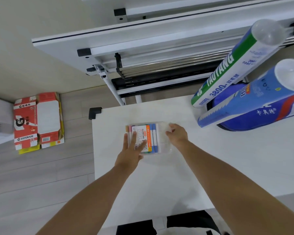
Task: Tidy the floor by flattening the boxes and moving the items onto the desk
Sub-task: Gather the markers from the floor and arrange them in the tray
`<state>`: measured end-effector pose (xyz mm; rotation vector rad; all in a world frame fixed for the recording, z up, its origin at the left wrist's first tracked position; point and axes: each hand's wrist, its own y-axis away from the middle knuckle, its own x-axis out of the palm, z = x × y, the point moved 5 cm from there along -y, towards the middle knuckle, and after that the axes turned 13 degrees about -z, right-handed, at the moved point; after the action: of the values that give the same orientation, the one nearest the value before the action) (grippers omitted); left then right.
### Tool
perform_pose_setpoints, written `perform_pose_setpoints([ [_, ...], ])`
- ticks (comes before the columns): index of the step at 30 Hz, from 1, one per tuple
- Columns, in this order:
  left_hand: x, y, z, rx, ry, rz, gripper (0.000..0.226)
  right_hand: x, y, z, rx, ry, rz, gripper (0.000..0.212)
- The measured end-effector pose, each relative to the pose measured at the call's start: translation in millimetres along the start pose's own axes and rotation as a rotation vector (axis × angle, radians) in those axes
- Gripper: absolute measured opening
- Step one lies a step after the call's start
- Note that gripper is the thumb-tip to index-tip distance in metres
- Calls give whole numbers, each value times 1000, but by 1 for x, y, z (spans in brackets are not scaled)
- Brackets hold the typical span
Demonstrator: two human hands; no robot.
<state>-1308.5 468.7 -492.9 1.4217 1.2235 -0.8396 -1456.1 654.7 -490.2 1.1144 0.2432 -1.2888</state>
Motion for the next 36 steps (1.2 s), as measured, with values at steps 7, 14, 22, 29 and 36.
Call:
perform_pose_setpoints([
  [7,-12,-2,-1,23,-25,80,69,-3,46,-45,2,204,84,33],
  [14,-14,0,2,21,-23,97,67,1,60,-53,64,206,86,39],
  [22,-10,-1,1,48,-67,115,68,-1,63,-33,-3,384,55,29],
  [29,-13,-14,11,-7,-87,105,70,7,50,-12,-140,431,98,38],
  [36,-35,-40,72,-98,-109,62,74,40,45,45,-247,388,119,32],
])
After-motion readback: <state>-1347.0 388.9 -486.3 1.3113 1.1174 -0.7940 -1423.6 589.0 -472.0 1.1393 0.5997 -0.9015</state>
